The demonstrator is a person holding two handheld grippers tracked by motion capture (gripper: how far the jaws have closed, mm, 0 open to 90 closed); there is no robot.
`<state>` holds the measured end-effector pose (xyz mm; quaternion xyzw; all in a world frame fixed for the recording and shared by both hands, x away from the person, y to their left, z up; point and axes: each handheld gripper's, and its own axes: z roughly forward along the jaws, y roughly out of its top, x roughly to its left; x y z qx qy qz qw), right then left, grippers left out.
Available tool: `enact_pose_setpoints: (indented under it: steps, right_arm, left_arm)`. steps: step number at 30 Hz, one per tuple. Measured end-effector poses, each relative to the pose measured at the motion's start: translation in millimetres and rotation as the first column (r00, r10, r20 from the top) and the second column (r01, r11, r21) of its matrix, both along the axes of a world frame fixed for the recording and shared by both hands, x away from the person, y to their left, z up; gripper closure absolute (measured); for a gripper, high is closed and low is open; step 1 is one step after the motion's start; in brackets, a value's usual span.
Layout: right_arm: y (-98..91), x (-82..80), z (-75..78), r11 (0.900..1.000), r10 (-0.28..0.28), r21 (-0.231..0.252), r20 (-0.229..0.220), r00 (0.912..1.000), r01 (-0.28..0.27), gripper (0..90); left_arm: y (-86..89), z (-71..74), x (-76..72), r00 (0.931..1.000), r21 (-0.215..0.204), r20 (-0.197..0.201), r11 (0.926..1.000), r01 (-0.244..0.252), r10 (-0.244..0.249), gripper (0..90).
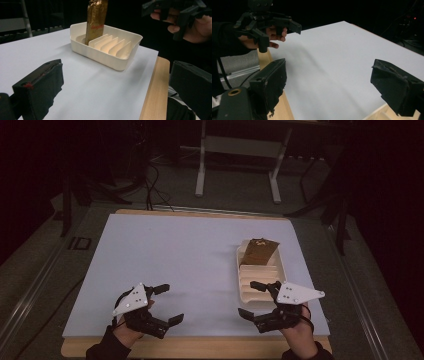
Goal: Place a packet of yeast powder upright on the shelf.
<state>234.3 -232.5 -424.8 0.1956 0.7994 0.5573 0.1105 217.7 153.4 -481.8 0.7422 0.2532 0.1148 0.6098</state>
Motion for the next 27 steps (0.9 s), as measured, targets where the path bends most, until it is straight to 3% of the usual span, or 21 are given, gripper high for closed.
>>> enact_pose_setpoints:
  steps: [5,12,15,22,27]
  right_arm:
    - [-4.4,-4.4,-11.3,0.9998,0.006,-0.019,-0.007,1.0,-0.006,13.2]
    - [-14.1,-8.5,-22.8,0.9957,-0.037,-0.085,0.024,0.999,0.039,13.2]
    - [-21.3,-10.8,-27.4,0.9967,-0.041,-0.07,0.013,0.9991,0.042,13.2]
    - [-39.7,-15.6,-33.1,0.9942,-0.073,-0.076,0.038,0.9966,0.076,13.2]
    - [-50.3,-12.3,-35.9,0.9929,-0.106,-0.053,0.023,0.9942,0.107,13.2]
  left_arm:
    - [-0.1,-0.8,0.2,1.0,0.001,-0.001,1.0,0.001,-0.001,0.0]
    - [-0.6,-2.0,0.1,1.0,0.004,-0.001,1.0,0.003,-0.003,0.0]
    - [-0.5,-2.3,-0.3,1.0,0.007,0.001,1.0,0.003,-0.003,0.0]
    - [-0.4,-4.9,0.0,1.0,0.006,0.002,1.0,-0.001,0.001,0.0]
    - [-2.2,-8.1,-0.1,1.0,0.009,0.002,0.9999,-0.007,0.007,0.0]
